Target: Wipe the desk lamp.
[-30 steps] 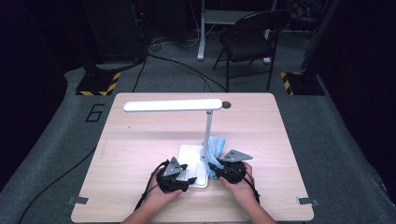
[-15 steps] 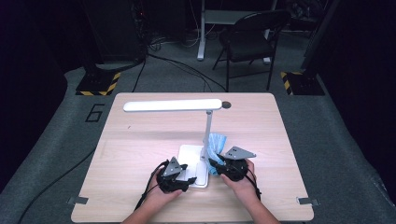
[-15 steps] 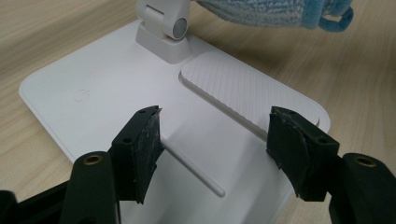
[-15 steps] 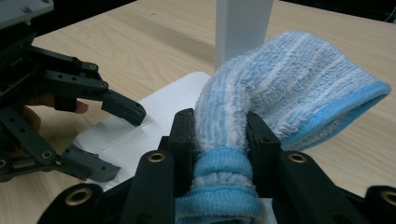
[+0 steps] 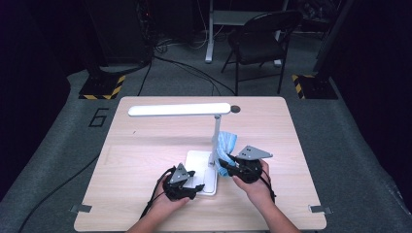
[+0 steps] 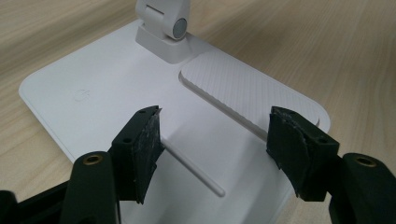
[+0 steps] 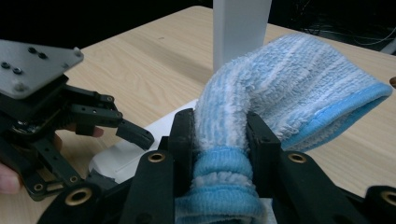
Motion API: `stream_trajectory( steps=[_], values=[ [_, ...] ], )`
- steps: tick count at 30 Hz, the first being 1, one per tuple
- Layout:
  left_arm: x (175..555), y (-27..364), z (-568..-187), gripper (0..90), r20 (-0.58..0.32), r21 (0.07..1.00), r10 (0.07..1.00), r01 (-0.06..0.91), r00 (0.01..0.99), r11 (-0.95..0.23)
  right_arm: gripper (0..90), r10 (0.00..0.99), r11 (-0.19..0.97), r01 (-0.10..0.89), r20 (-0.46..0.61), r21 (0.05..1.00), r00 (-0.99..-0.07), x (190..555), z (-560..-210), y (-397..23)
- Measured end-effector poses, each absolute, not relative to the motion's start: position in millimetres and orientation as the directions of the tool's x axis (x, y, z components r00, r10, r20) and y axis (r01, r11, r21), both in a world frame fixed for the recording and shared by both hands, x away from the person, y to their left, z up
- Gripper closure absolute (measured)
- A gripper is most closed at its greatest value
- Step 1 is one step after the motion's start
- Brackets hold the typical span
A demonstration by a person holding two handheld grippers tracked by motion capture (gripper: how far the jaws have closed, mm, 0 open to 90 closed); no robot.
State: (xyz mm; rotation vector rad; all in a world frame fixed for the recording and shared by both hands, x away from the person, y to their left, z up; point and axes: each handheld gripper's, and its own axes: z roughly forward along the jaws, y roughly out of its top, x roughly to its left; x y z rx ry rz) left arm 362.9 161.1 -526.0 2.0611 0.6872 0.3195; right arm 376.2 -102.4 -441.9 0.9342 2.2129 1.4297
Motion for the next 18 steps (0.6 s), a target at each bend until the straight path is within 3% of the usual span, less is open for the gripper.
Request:
stream_trajectory(
  steps=[18],
  values=[
    [363.0, 161.2, -526.0, 34.7, -0.038, 0.832, 0.581, 0.348, 0.813, -0.432, 68.1, 0.671, 0.236, 0.281, 0.053, 0.930, -0.739, 376.9, -389.1, -107.1]
  ],
)
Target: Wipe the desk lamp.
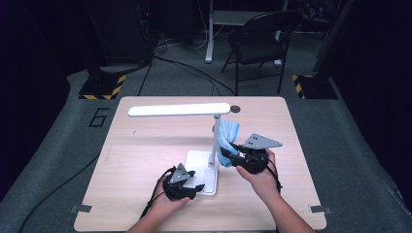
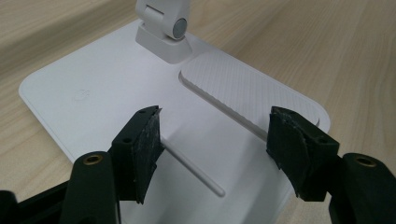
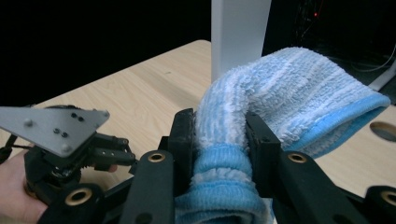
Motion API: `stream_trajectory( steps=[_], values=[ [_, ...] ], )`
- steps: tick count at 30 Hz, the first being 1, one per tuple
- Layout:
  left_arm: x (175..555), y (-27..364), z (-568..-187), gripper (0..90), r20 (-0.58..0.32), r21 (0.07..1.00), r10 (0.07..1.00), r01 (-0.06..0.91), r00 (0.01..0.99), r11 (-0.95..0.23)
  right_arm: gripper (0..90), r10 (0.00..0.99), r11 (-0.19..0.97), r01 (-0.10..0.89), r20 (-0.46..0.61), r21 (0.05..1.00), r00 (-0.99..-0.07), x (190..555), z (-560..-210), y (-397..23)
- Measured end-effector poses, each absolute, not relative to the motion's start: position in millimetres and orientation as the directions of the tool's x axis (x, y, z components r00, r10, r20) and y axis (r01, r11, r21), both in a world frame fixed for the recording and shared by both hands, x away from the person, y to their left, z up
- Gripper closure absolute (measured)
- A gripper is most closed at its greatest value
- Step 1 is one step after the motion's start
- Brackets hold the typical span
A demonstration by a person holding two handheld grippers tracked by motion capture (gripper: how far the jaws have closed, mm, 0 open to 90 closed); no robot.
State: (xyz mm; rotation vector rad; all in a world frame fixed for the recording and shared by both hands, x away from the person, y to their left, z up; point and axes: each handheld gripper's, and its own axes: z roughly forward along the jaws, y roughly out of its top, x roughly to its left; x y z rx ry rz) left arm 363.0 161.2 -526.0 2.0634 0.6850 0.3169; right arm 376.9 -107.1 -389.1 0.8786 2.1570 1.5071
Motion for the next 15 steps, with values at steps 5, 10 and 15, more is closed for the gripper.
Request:
stream_trajectory(
  steps=[5, 10, 15],
  values=[
    [363.3, 161.6, -526.0, 34.8, -0.040, 0.833, 0.580, 0.348, 0.814, -0.431, 68.1, 0.665, 0.240, 0.242, 0.023, 0.940, -0.747, 375.7, -372.1, -106.4],
    [363.3, 161.5, -526.0, 34.8, -0.040, 0.833, 0.580, 0.348, 0.814, -0.431, 68.1, 0.664, 0.232, 0.227, 0.017, 0.946, -0.748, 375.5, -358.6, -107.4],
    [363.5, 161.7, -525.9, 34.8, -0.032, 0.832, 0.580, 0.343, 0.814, -0.435, 68.2, 0.661, 0.231, 0.195, -0.007, 0.953, -0.751, 373.3, -341.4, -109.1]
  ],
)
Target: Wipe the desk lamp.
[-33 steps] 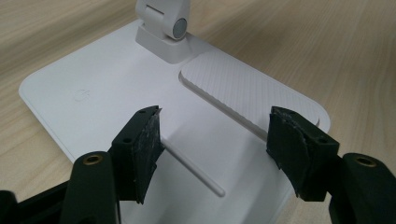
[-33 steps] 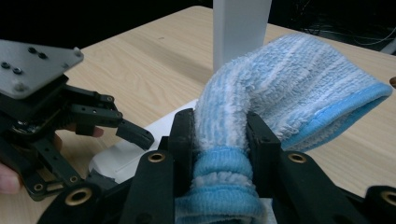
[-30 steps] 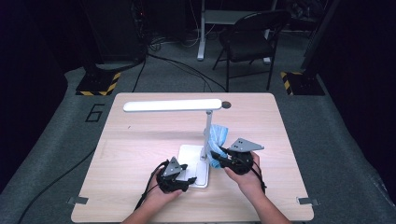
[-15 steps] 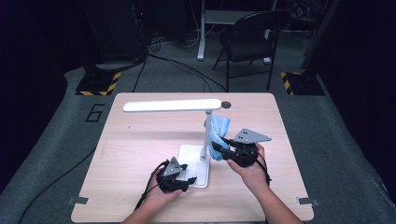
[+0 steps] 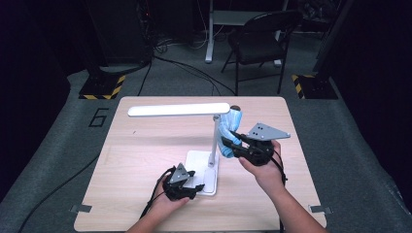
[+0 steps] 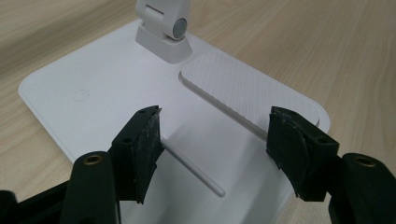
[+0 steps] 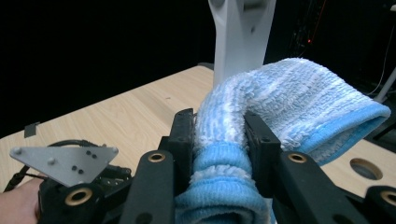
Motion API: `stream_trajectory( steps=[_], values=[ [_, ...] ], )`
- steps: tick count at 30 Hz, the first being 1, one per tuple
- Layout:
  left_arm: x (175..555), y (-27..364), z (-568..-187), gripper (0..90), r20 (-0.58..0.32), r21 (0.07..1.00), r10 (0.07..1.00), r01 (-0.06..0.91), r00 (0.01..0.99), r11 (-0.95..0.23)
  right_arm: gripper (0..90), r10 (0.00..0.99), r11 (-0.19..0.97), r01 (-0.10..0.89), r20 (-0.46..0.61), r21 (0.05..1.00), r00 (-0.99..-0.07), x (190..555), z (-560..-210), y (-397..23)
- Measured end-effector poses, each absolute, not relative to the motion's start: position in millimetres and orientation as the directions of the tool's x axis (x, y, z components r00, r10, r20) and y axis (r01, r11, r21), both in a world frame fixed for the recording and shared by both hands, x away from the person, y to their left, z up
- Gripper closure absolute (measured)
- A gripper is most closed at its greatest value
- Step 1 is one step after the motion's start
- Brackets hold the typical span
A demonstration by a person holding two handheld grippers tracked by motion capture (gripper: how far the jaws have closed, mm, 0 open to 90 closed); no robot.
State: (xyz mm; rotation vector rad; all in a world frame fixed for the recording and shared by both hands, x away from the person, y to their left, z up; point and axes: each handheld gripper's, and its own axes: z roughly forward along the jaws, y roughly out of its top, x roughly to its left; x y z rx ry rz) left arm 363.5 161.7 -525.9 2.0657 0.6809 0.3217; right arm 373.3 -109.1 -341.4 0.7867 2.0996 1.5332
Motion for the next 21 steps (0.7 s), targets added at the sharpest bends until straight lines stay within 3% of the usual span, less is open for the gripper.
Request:
stream_trajectory(
  steps=[12, 21],
  values=[
    [363.5, 161.6, -525.9, 34.9, -0.031, 0.833, 0.583, 0.343, 0.812, -0.434, 68.4, 0.659, 0.184, 0.110, -0.040, 0.977, -0.751, 366.2, -308.4, -112.9],
    [363.4, 161.5, -525.9, 34.9, -0.033, 0.833, 0.582, 0.344, 0.812, -0.433, 68.6, 0.650, 0.196, 0.107, -0.048, 0.975, -0.758, 367.1, -313.2, -109.0]
  ],
)
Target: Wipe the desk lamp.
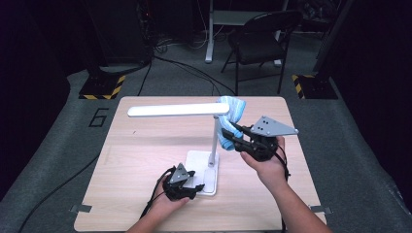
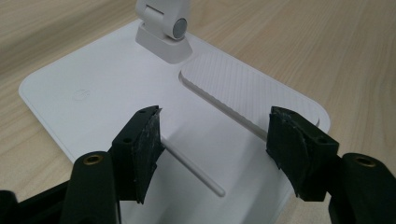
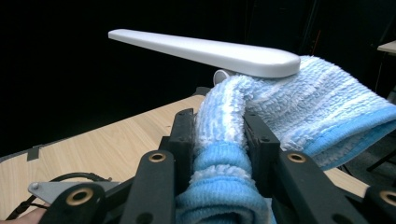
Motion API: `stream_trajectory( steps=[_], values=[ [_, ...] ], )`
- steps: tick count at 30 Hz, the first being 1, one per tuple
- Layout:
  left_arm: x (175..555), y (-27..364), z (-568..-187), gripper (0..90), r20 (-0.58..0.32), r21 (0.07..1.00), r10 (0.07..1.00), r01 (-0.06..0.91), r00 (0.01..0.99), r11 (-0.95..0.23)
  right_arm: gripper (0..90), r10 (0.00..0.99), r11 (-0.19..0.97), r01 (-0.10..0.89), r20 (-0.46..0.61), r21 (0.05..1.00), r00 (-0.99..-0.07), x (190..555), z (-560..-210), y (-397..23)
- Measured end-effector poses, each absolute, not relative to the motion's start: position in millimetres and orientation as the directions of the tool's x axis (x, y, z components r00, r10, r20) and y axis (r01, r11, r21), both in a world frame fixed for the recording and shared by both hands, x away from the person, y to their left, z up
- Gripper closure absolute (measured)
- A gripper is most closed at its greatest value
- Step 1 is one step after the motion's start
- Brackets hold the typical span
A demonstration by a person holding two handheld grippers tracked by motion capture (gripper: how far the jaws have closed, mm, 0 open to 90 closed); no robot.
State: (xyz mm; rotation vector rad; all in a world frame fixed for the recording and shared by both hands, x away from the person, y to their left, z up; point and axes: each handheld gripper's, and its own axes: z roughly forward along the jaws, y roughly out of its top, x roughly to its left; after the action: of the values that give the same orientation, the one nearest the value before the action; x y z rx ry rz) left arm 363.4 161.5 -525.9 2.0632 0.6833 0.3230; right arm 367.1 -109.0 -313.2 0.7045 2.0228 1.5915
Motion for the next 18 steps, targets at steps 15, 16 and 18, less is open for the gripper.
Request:
stream_trajectory(
  steps=[15, 16, 18],
  values=[
    [363.4, 161.6, -525.9, 34.9, -0.033, 0.833, 0.582, 0.344, 0.812, -0.433, 68.6, 0.641, 0.229, 0.163, -0.022, 0.960, -0.767, 372.5, -340.3, -107.6],
    [363.4, 161.6, -525.9, 34.9, -0.033, 0.833, 0.582, 0.344, 0.812, -0.433, 68.6, 0.639, 0.231, 0.163, -0.023, 0.959, -0.769, 373.0, -342.2, -107.4],
    [363.4, 161.7, -525.8, 34.9, -0.032, 0.832, 0.581, 0.343, 0.813, -0.436, 68.5, 0.640, 0.234, 0.179, -0.013, 0.956, -0.768, 373.7, -348.2, -106.7]
  ],
)
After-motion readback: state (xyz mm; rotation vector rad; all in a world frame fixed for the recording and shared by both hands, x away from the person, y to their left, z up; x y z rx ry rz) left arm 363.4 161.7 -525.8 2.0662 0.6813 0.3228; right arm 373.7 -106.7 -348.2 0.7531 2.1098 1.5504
